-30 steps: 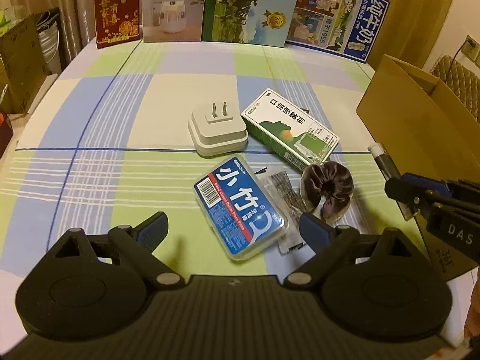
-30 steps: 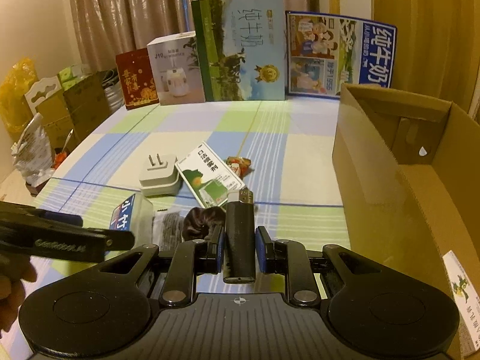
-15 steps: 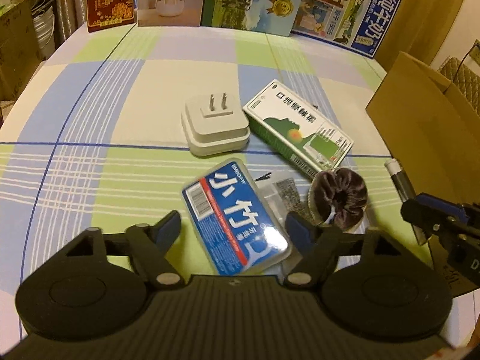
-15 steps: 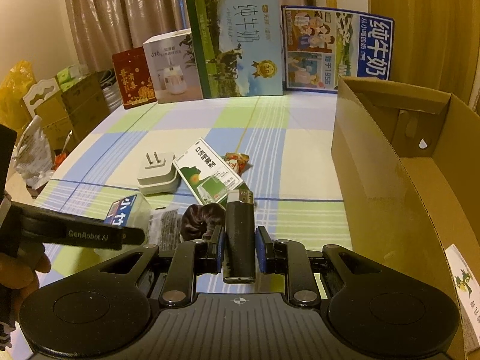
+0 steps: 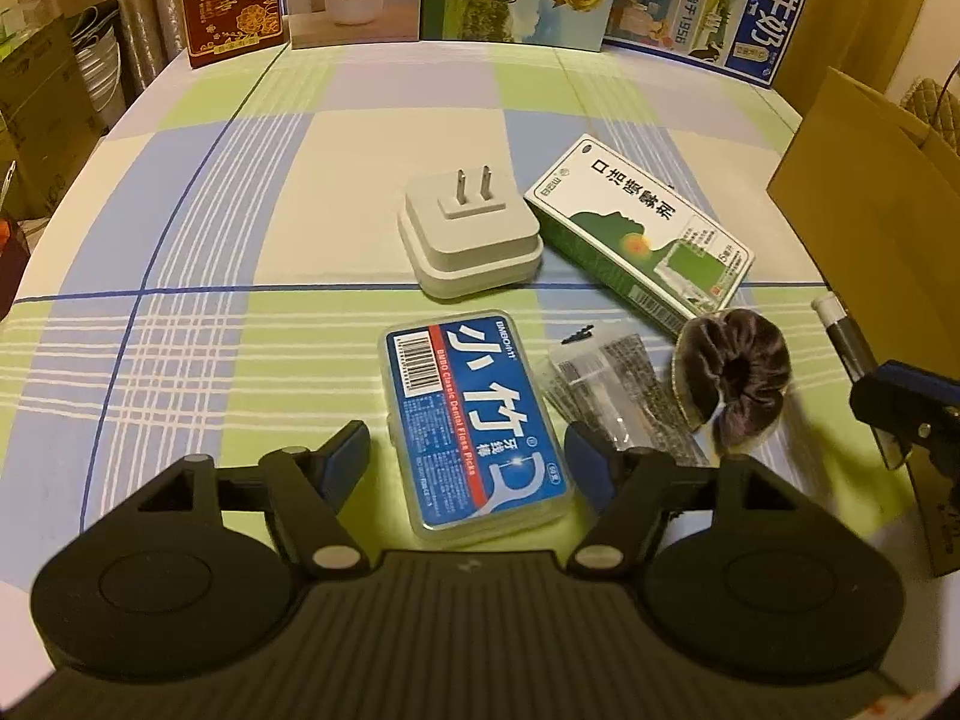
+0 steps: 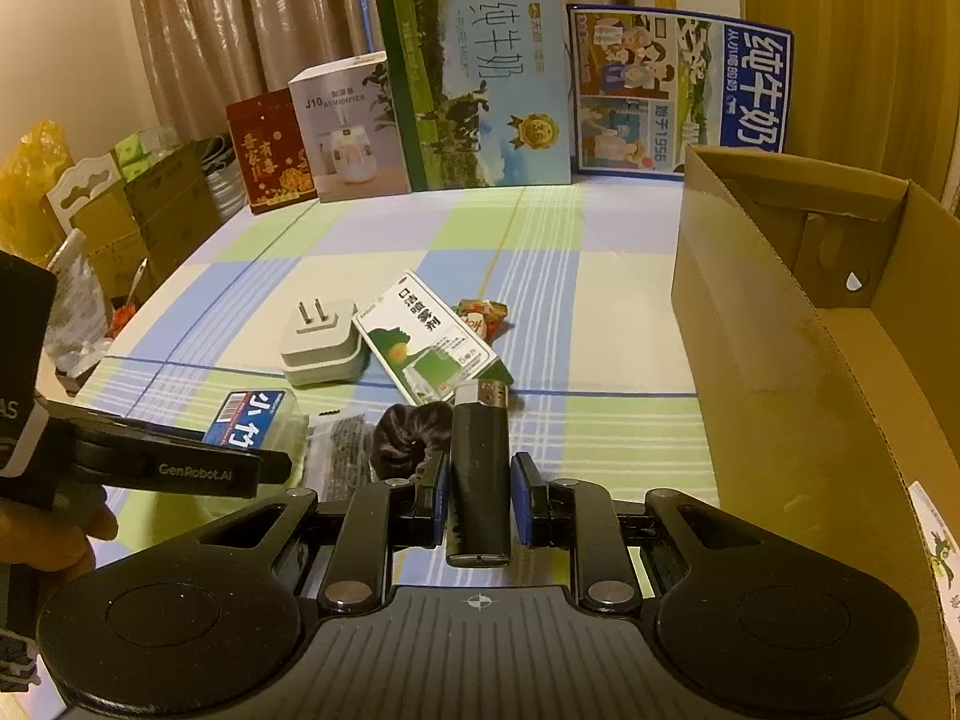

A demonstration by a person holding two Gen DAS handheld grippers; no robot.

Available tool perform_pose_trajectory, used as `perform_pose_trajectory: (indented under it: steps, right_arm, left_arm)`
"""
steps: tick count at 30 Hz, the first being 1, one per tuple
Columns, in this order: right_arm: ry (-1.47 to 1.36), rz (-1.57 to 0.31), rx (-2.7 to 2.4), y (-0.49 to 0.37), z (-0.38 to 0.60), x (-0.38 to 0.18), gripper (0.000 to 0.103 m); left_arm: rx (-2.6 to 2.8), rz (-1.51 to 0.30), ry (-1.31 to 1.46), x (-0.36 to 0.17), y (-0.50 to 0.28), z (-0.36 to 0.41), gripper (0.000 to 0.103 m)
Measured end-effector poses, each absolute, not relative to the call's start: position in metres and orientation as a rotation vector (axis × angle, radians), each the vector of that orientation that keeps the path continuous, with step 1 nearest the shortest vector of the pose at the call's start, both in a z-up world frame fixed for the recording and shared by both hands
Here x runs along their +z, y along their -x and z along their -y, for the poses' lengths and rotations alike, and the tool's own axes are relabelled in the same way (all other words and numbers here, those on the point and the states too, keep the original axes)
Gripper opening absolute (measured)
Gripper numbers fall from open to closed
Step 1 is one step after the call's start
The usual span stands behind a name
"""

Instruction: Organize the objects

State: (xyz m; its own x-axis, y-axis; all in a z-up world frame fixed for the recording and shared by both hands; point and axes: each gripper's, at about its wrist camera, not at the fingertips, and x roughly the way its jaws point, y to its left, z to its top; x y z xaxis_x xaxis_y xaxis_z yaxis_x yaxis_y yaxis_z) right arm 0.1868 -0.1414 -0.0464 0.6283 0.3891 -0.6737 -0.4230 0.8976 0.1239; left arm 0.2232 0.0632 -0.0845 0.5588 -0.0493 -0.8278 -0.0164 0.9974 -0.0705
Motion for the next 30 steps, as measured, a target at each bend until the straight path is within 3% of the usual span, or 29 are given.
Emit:
perform_pose_trajectory:
  steps: [5,8,17,30]
  right_arm:
    - [0.047,-0.763,0.467,-0.187,0.140,-0.047,0.019]
    - [0.047,-0.764,0.467,-0.186,0.140,-0.046,0.019]
    - [0.032,-0.751,0.461,-0.184,0.142,-0.039,0.019]
    - [0.023,-0.674,0.447,-0.163,0.157,-0.003,0.019]
  left_arm:
    - [-0.007,-0.975,0.068,-0.085,-0.227,-0.067,0.065]
    - [-0.012,-0.980,0.050,-0.085,-0.228,-0.066,0.054]
    - [-0.013,-0.961,-0.027,-0.070,-0.219,-0.061,0.052]
    - [-0.080,-0.851,-0.003,-0.003,-0.184,-0.034,0.053]
